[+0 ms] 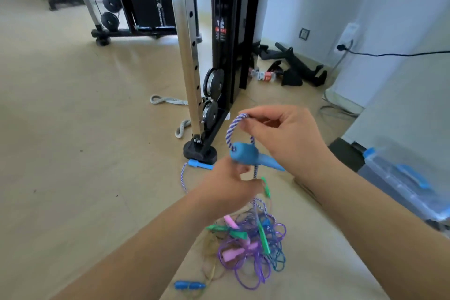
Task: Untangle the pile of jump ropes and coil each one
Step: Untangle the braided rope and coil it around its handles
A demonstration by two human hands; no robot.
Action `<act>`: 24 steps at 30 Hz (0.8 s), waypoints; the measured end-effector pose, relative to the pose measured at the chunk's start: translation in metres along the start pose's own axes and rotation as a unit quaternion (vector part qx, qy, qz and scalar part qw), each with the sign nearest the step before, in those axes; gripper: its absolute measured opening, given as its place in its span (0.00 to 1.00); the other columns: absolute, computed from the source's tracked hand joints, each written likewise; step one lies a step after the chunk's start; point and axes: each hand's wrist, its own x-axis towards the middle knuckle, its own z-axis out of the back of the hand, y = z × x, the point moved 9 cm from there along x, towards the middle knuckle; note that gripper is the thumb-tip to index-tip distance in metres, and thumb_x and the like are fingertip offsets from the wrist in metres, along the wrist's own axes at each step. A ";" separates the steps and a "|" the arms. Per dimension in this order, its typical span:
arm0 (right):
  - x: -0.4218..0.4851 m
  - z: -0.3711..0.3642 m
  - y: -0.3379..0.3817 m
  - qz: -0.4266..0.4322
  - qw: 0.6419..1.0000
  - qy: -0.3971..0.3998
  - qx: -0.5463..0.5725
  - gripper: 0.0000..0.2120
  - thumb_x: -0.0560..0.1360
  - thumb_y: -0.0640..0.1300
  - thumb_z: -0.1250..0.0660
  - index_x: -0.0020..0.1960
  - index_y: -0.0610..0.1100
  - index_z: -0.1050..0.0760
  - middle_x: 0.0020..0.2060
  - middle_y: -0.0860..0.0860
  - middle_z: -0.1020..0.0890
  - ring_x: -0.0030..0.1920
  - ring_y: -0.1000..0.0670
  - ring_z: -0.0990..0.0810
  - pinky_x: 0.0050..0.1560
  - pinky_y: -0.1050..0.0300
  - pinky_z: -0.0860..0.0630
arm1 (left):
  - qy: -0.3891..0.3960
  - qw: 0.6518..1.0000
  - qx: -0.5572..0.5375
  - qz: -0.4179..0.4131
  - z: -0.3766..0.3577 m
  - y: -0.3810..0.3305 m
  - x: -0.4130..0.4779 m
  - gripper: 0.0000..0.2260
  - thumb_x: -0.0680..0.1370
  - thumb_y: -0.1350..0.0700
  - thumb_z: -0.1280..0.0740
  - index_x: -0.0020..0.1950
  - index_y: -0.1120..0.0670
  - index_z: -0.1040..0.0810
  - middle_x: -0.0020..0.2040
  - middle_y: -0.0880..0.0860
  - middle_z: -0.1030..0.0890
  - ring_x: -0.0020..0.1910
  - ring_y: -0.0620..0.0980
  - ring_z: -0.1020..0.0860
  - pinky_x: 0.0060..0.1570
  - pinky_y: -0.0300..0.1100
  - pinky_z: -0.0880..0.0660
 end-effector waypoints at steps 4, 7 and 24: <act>-0.020 0.020 -0.034 -0.077 0.996 -0.053 0.004 0.10 0.76 0.39 0.26 0.43 0.54 0.14 0.35 0.53 0.14 0.34 0.54 0.20 0.40 0.60 0.22 | -0.018 0.993 0.107 -0.053 -0.005 -0.010 -0.002 0.05 0.81 0.58 0.37 0.48 0.50 0.23 0.41 0.49 0.18 0.38 0.44 0.22 0.43 0.43 0.26; -0.033 0.031 -0.073 -0.145 0.987 -0.065 -0.009 0.18 0.76 0.31 0.33 0.51 0.53 0.15 0.42 0.52 0.12 0.42 0.49 0.15 0.49 0.53 0.18 | -0.021 0.977 0.199 -0.071 0.000 -0.006 0.008 0.07 0.84 0.54 0.40 0.49 0.51 0.24 0.40 0.53 0.20 0.39 0.53 0.18 0.42 0.50 0.22; -0.036 -0.047 -0.102 -0.159 0.951 0.266 -0.007 0.05 0.79 0.42 0.32 0.54 0.46 0.22 0.47 0.53 0.14 0.46 0.53 0.17 0.54 0.50 0.20 | -0.176 0.953 -0.043 -0.242 0.042 -0.067 0.002 0.08 0.82 0.61 0.34 0.49 0.56 0.15 0.35 0.57 0.18 0.31 0.47 0.23 0.35 0.44 0.19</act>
